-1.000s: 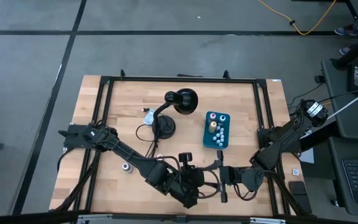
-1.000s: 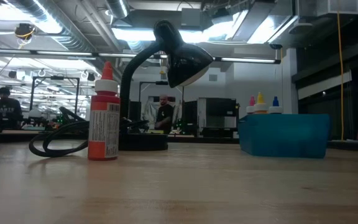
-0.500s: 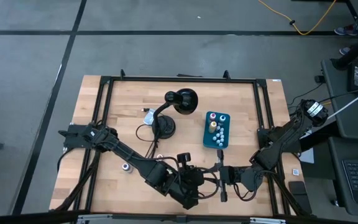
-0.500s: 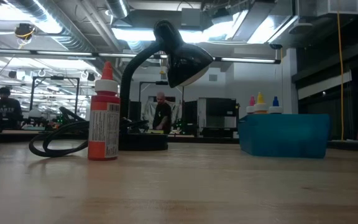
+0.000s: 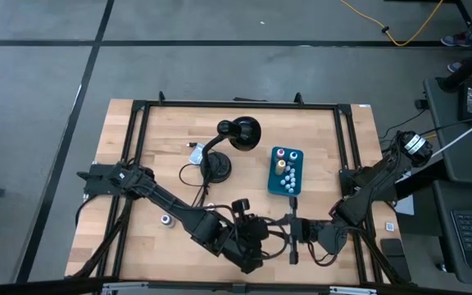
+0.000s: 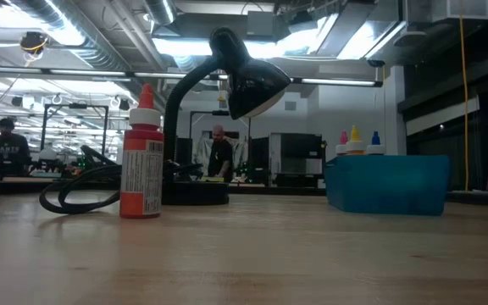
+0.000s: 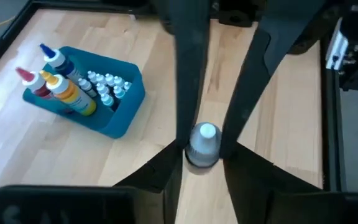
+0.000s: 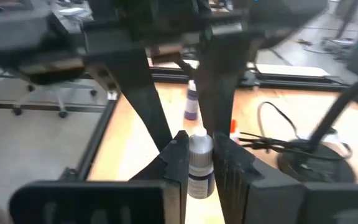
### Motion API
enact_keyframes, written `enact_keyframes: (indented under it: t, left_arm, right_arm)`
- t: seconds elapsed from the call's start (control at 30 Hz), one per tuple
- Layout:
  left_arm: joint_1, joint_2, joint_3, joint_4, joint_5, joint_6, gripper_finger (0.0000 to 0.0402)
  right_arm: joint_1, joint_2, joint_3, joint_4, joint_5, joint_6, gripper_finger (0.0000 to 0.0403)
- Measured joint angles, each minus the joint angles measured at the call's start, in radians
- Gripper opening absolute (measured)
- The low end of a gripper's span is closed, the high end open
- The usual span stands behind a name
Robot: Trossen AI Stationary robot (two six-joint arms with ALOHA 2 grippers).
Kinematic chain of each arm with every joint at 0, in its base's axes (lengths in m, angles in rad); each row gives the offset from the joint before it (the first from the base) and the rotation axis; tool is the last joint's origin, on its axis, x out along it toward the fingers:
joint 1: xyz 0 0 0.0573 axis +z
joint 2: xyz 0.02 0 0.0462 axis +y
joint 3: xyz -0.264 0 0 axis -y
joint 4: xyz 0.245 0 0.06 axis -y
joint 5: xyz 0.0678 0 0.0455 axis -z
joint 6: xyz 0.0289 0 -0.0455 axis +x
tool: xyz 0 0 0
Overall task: Pick & Place food coloring
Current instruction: Put the small pink food coloring bottle into the blue bin
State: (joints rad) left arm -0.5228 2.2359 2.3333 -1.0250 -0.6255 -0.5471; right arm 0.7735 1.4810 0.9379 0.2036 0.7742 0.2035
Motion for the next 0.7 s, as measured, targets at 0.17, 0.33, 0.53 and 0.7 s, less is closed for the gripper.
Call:
enact_keyframes:
  t: [0.17,0.33,0.53,0.7]
  left_arm:
    - [-0.007,-0.022,0.003,-0.114,-0.061,-0.104,0.0142]
    - [-0.047,-0.034,0.001,-0.277,-0.176,-0.250,0.0183]
    - [-0.116,-0.043,0.002,-0.456,-0.310,-0.434,0.0234]
    - [-0.161,-0.043,-0.001,-0.546,-0.376,-0.524,0.0263]
  right_arm:
    - [0.020,0.000,-0.001,-0.007,0.100,0.023,0.0055]
    - [0.036,0.000,-0.002,-0.063,0.231,0.114,0.0063]
    - [0.025,-0.001,-0.001,-0.345,0.338,0.414,0.0056]
    - [-0.017,-0.001,-0.004,-0.597,0.355,0.687,0.0063]
